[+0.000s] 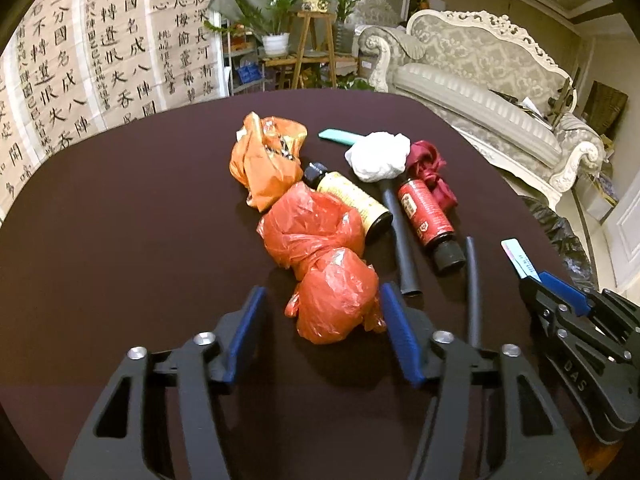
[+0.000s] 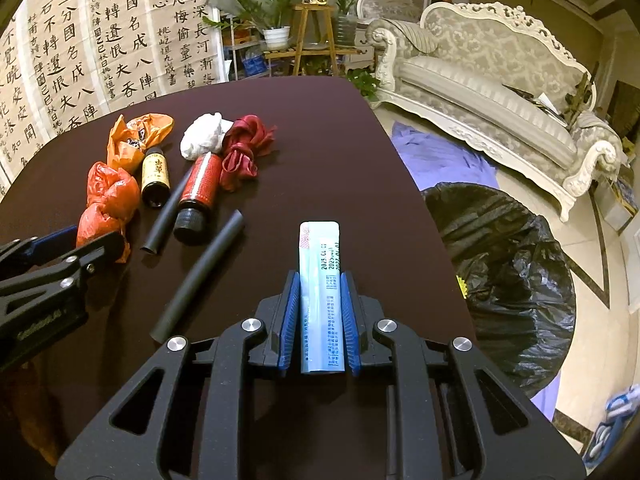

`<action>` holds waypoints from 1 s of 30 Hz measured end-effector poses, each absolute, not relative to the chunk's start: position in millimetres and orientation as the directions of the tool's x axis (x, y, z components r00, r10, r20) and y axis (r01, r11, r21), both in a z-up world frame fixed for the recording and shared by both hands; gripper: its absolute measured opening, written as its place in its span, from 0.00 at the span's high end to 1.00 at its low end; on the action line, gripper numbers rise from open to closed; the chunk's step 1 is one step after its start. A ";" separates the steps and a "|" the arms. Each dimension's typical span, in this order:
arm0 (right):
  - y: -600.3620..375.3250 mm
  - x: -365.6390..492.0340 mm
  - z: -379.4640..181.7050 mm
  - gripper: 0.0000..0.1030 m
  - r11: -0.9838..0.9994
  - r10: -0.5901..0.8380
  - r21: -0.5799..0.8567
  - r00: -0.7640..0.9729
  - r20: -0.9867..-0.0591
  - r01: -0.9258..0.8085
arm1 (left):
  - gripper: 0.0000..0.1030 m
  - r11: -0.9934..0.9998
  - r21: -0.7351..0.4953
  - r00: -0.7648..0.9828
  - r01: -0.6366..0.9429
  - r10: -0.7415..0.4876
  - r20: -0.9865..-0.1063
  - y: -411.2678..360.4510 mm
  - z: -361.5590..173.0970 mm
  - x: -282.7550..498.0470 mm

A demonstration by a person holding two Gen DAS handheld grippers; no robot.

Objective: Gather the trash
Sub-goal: 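Grasp the red plastic bag with the left gripper, then carry the red bag and toothpaste box over the bin and release both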

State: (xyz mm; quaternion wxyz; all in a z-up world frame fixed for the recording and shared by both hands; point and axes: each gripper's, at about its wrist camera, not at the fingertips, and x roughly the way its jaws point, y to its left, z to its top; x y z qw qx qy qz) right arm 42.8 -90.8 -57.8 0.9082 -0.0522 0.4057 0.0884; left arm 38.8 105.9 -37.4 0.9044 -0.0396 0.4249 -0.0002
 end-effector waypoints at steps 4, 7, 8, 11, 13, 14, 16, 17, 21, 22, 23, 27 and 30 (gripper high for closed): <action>-90.9 43.0 -57.5 0.80 0.979 0.119 -0.022 0.656 -0.745 -0.203 | 0.66 0.998 -0.060 0.647 -0.019 -0.033 -0.761 105.5 -37.4 35.0; -90.4 43.2 -57.1 0.80 0.979 0.118 -0.024 0.656 -0.745 -0.204 | 0.69 0.998 -0.061 0.654 -0.009 -0.040 -0.756 105.3 -37.6 29.2; -90.8 42.8 -57.5 0.80 0.979 0.118 -0.024 0.655 -0.746 -0.204 | 0.69 0.998 -0.062 0.655 -0.008 -0.041 -0.755 105.3 -37.0 27.9; -90.7 42.7 -56.4 0.81 0.979 0.121 -0.021 0.658 -0.743 -0.204 | 0.70 0.998 -0.066 0.659 -0.003 -0.048 -0.751 106.3 -36.1 21.6; -90.9 42.2 -55.1 0.81 0.979 0.124 -0.017 0.662 -0.739 -0.203 | 0.70 0.998 -0.062 0.666 0.005 -0.050 -0.745 106.3 -34.9 15.0; -89.7 40.9 -53.7 0.81 0.979 0.125 -0.016 0.664 -0.737 -0.203 | 0.70 0.998 -0.058 0.667 0.007 -0.048 -0.744 105.3 -33.5 15.4; -90.0 39.0 -51.9 0.81 0.980 0.125 -0.015 0.670 -0.732 -0.200 | 0.70 0.998 -0.055 0.670 0.013 -0.049 -0.741 104.7 -32.4 10.7; -89.9 37.2 -51.1 0.81 0.980 0.125 -0.015 0.672 -0.730 -0.199 | 0.70 0.998 -0.058 0.671 0.015 -0.053 -0.739 103.1 -31.5 8.7; -96.0 31.8 -47.9 0.81 0.983 0.121 -0.009 0.681 -0.722 -0.184 | 0.70 0.997 -0.069 0.681 0.032 -0.073 -0.728 95.1 -26.2 0.1; -99.0 29.7 -47.8 0.81 0.984 0.119 -0.007 0.684 -0.719 -0.179 | 0.70 0.997 -0.070 0.684 0.037 -0.076 -0.726 92.3 -25.0 -1.1; -102.2 28.0 -46.7 0.81 0.985 0.116 -0.006 0.689 -0.716 -0.172 | 0.70 0.996 -0.072 0.687 0.045 -0.083 -0.722 89.1 -22.9 -1.9; -119.6 21.2 -40.9 0.81 0.992 0.086 -0.006 0.708 -0.701 -0.126 | 0.70 0.993 -0.080 0.699 0.083 -0.115 -0.706 73.5 -16.3 -4.1; -138.4 19.2 -37.7 0.81 0.997 0.053 -0.007 0.722 -0.690 -0.080 | 0.70 0.989 -0.078 0.705 0.126 -0.144 -0.695 53.9 -13.5 -4.7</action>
